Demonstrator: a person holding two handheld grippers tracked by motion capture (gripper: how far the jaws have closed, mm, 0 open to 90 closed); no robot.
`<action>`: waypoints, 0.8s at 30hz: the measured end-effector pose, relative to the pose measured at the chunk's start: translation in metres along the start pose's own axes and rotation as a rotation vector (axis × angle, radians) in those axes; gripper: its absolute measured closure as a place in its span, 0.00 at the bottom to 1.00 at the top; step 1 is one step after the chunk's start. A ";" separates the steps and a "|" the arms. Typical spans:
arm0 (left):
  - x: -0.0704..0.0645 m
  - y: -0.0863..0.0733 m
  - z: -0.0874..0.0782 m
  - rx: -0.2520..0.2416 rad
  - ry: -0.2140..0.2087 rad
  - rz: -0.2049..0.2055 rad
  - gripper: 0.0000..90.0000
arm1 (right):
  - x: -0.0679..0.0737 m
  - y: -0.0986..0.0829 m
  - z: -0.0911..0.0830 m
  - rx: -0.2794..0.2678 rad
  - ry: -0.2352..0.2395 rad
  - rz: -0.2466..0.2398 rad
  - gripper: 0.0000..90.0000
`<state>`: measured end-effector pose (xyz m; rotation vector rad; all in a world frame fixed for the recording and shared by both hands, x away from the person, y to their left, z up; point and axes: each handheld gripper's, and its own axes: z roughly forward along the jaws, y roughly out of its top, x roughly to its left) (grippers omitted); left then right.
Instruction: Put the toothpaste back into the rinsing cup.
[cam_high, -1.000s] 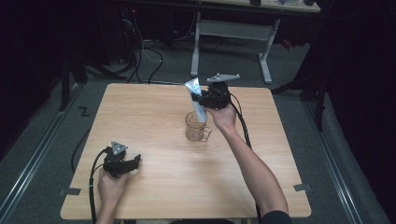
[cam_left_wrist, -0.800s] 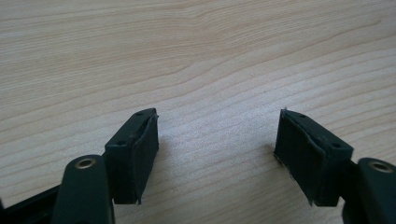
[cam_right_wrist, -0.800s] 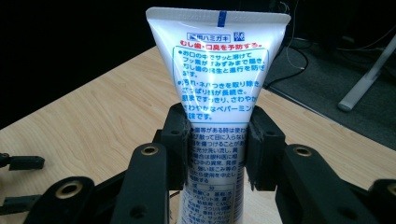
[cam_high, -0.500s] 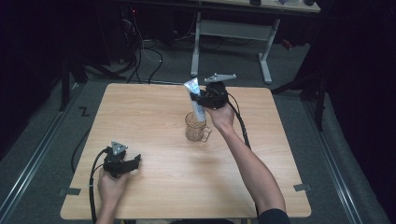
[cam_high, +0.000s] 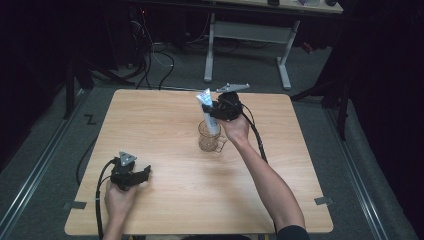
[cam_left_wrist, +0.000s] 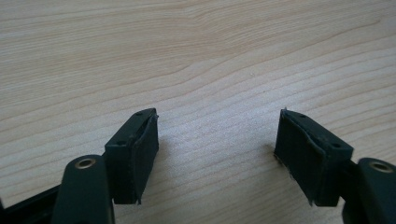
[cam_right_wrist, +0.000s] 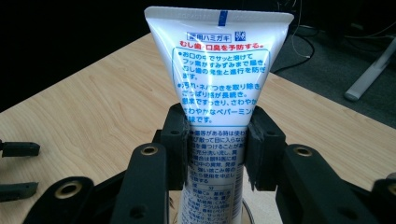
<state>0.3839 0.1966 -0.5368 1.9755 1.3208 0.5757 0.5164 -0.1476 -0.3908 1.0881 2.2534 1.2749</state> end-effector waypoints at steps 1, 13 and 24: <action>0.000 0.000 0.000 0.000 0.000 0.000 0.34 | 0.000 -0.001 0.000 0.003 0.001 -0.003 0.72; 0.000 0.000 0.000 -0.001 0.000 -0.001 0.34 | 0.001 -0.012 0.002 0.023 0.011 -0.005 0.72; 0.000 0.000 0.000 -0.001 0.000 -0.001 0.34 | 0.003 -0.019 0.003 0.037 0.017 -0.009 0.72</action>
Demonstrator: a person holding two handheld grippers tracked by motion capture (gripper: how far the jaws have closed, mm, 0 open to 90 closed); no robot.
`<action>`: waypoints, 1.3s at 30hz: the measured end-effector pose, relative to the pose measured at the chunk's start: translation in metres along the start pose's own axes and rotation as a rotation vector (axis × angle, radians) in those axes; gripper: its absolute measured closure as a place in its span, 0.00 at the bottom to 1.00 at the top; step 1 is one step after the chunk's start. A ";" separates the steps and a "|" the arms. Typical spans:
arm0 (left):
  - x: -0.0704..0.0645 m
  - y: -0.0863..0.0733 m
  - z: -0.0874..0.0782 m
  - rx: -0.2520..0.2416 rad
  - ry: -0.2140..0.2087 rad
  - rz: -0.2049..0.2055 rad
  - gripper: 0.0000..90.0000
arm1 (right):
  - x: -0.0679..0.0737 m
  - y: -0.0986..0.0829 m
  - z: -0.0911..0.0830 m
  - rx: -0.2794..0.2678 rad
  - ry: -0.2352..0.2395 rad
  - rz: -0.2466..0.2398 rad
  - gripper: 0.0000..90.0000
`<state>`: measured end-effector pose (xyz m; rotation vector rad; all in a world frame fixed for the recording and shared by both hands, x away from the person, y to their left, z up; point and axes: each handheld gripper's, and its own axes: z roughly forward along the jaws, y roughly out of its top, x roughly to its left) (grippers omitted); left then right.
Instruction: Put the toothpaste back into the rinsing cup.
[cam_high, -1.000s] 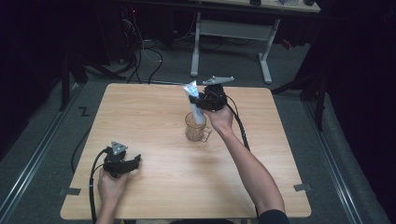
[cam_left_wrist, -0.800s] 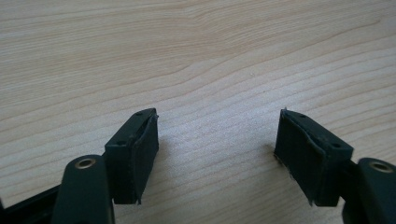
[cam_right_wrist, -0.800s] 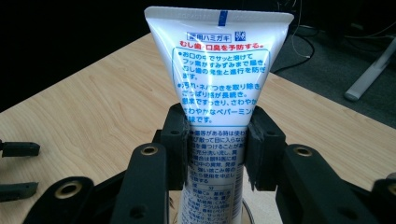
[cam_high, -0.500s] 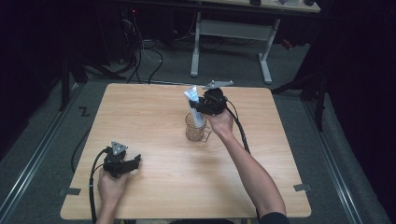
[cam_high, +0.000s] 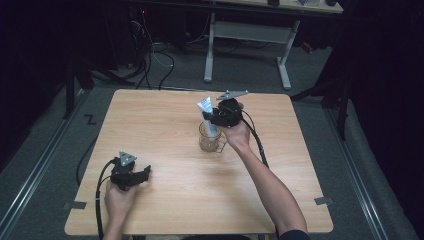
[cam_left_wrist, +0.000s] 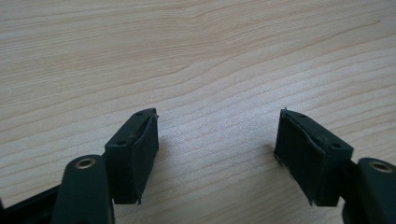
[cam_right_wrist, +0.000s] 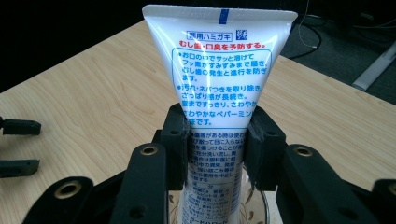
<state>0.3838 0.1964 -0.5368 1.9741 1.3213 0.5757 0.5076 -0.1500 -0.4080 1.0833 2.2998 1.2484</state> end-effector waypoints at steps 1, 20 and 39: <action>0.000 0.000 0.000 0.000 0.000 0.000 0.34 | 0.000 -0.001 0.000 0.000 0.000 -0.007 0.72; 0.000 0.000 0.000 0.000 0.000 0.000 0.34 | 0.001 -0.016 0.005 0.043 -0.002 -0.021 0.71; 0.000 0.000 0.000 0.000 0.000 0.000 0.34 | 0.000 -0.028 0.007 0.066 0.004 -0.025 0.71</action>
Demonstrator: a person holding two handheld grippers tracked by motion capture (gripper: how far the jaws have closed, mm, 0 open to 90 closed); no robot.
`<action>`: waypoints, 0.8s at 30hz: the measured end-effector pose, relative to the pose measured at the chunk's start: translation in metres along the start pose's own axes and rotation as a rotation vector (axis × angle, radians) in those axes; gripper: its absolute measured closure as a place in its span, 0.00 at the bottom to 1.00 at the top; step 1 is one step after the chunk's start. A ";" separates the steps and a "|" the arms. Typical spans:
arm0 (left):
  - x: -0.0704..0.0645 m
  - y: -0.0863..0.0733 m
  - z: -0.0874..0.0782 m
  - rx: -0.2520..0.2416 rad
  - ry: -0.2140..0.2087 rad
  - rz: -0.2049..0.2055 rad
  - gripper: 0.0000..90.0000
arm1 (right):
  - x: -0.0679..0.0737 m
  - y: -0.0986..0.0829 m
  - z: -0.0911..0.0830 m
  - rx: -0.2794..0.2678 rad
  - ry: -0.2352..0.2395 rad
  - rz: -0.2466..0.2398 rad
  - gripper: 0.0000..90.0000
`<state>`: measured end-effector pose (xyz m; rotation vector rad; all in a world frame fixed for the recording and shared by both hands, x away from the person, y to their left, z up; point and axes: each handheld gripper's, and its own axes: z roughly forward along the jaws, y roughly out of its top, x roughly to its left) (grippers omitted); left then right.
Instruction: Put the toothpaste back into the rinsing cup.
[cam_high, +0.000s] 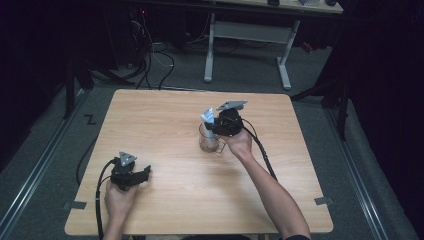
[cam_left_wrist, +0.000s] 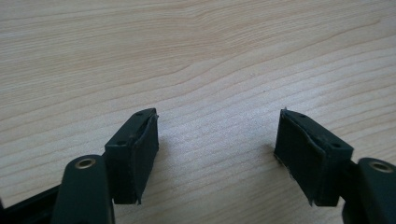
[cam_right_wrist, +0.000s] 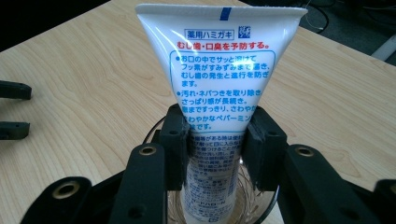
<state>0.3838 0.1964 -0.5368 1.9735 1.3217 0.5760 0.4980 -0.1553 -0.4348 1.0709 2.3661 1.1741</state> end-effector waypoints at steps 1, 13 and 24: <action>0.000 0.000 0.000 0.000 0.000 0.000 0.34 | 0.000 0.000 0.000 0.001 0.000 0.002 0.71; 0.000 0.000 0.000 0.000 0.000 0.000 0.34 | 0.002 -0.004 0.004 0.017 -0.005 -0.014 0.70; 0.000 0.000 0.000 0.000 0.000 0.000 0.34 | -0.002 -0.012 0.004 0.015 -0.002 0.003 0.69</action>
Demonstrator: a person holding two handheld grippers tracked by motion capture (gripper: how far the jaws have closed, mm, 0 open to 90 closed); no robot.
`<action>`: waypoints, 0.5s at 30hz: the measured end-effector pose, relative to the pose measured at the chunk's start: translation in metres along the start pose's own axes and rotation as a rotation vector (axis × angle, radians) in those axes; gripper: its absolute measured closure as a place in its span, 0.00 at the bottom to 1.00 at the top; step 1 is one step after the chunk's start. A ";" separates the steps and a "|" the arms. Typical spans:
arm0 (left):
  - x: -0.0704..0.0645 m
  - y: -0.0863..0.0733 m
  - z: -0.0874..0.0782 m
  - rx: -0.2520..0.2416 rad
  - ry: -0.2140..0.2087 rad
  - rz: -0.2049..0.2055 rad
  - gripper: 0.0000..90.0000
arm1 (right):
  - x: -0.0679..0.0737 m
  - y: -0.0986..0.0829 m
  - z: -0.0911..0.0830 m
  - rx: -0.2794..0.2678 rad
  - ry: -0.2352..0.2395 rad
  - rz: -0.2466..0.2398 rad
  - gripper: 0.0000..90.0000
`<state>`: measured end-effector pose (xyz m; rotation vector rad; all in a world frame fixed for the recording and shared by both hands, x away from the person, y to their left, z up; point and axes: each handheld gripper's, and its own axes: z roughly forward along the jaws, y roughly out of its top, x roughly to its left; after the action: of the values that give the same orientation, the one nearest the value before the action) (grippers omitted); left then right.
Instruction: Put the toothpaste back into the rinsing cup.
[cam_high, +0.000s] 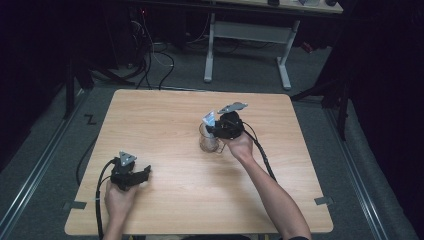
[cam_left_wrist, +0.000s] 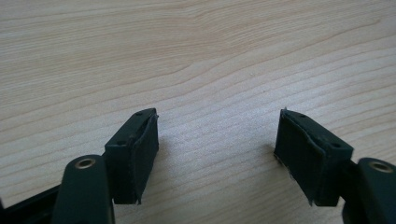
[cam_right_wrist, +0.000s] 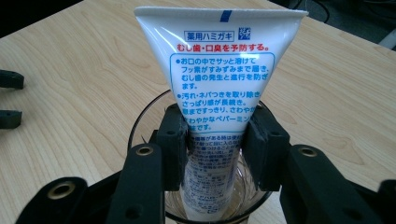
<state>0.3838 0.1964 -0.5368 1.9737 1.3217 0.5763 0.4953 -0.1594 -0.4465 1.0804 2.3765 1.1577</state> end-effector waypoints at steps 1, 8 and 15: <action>0.000 0.000 0.000 0.000 0.000 0.000 0.34 | 0.000 -0.001 0.000 -0.002 0.002 0.002 0.69; 0.000 0.000 0.000 0.000 0.000 0.000 0.34 | -0.002 -0.003 -0.004 0.008 0.006 0.000 0.68; 0.000 0.000 0.000 0.000 0.001 -0.001 0.34 | -0.001 -0.007 -0.007 -0.001 0.006 -0.002 0.68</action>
<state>0.3837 0.1963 -0.5368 1.9731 1.3226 0.5765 0.4889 -0.1671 -0.4473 1.0749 2.3809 1.1635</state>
